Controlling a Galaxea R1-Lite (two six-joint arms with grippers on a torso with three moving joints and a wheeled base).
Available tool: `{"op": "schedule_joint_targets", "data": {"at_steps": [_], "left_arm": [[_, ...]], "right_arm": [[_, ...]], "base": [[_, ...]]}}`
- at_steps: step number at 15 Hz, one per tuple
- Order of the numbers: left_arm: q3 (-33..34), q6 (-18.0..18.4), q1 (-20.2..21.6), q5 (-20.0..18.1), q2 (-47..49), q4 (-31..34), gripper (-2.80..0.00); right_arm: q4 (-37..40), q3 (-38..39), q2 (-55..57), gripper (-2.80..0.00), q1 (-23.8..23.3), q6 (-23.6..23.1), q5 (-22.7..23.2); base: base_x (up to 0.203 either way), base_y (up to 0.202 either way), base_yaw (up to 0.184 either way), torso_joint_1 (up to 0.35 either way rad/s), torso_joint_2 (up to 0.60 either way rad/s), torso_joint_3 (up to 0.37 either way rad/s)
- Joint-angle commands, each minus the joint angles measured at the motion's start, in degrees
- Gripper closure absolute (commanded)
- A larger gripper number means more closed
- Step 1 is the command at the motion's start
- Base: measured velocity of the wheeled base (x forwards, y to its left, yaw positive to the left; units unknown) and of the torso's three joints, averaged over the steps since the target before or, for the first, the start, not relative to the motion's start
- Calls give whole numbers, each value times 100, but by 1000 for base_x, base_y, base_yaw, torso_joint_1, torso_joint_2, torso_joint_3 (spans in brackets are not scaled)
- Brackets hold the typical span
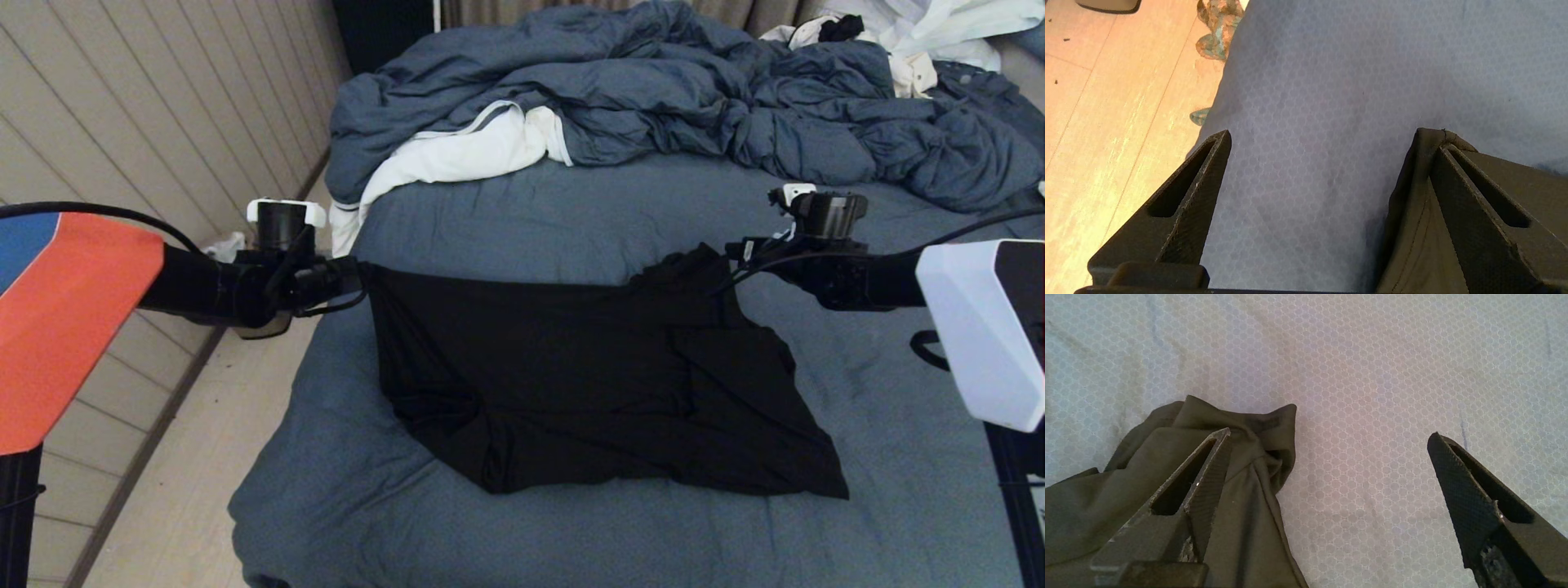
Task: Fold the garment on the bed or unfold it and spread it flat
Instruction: Unford the black T-shirt
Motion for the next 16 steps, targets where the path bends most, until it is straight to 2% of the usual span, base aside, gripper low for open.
{"op": "schedule_joint_targets", "data": {"at_steps": [1, 4, 7, 9, 12, 13, 15, 16], "left_arm": [[46, -8, -3, 8, 12, -3, -280], [55, -30, -21, -19, -27, -26, -280], [119, -333, -102, -418, -201, 220, -280], [221, -359, -122, -521, -337, 269, -280], [488, -510, -213, -1374, -627, 483, -280], [442, -640, -214, -1496, -647, 620, -280], [376, -637, -178, -1606, -629, 711, -280], [341, -633, -126, -1833, -601, 827, -280]], "right_arm": [[-10, 1, 7, -280, -1, -2, -11], [-26, 1, 8, -280, -1, -9, -12], [-36, 14, 25, -280, -1, -2, -12], [-45, 27, 25, -280, -1, -2, -12], [-45, 36, 43, -280, 8, -2, -12], [-45, 44, 43, -280, 3, -4, -12], [-45, 45, 51, -280, 8, -10, -12], [-45, 62, 51, -280, 8, -2, -12]], "base": [[0, 0, 0, 0, 0, 0], [0, 0, 0, 0, 0, 0], [0, 0, 0, 0, 0, 0], [0, 0, 0, 0, 0, 0], [0, 0, 0, 0, 0, 0], [0, 0, 0, 0, 0, 0], [0, 0, 0, 0, 0, 0], [0, 0, 0, 0, 0, 0]]}}
